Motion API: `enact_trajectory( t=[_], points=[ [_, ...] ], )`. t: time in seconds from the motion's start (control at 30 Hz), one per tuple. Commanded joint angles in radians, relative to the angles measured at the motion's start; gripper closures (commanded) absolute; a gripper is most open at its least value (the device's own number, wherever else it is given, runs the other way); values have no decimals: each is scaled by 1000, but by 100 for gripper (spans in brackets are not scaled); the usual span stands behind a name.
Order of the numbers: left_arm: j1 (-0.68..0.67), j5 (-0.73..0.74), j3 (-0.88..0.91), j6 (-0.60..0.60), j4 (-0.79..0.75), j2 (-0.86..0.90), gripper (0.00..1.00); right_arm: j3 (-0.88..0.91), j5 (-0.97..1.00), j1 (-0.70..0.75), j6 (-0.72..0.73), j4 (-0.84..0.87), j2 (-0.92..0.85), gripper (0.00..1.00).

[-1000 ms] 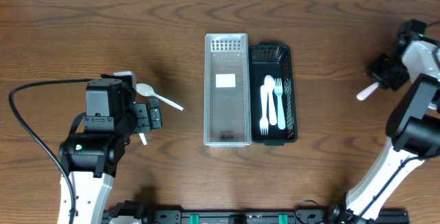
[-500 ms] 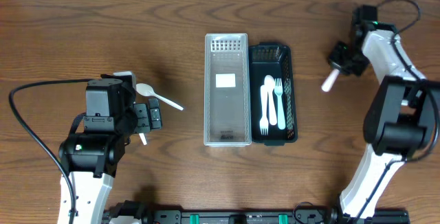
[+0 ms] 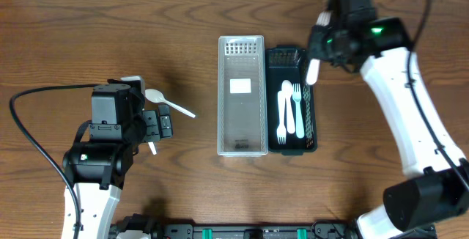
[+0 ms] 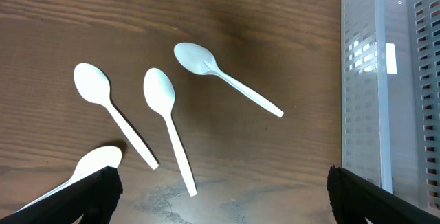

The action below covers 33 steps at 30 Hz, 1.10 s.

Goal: Pack container

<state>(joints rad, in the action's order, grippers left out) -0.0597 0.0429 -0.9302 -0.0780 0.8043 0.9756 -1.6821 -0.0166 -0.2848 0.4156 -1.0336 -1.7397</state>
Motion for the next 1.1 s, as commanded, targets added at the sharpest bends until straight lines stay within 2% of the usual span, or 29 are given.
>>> enact_trajectory(
  t=[0.0, 0.2, 0.27, 0.57, 0.83, 0.97, 1.07],
  points=[
    [3, -1, -18, 6, -1, 4, 2, 60, 2, -51, -8, -6, -51, 99],
    [3, -1, -18, 6, 0, 4, 2, 194, 5, -95, -2, 55, -109, 98],
    [3, -2, -18, 6, 0, 4, 2, 243, 5, -99, -2, 86, -114, 93],
    [3, -1, -18, 6, -1, 3, 2, 268, 5, -101, -67, 163, -105, 43],
    [3, 3, -20, -3, 12, -50, 2, 11, 27, -83, -163, 47, -94, 32],
    [1, 2, -48, -42, 78, -106, 2, -105, 140, -46, -164, -34, -65, 16],
    [1, 2, -71, -148, 125, -115, 2, -121, 214, 3, -170, -70, -26, 1]
  ],
)
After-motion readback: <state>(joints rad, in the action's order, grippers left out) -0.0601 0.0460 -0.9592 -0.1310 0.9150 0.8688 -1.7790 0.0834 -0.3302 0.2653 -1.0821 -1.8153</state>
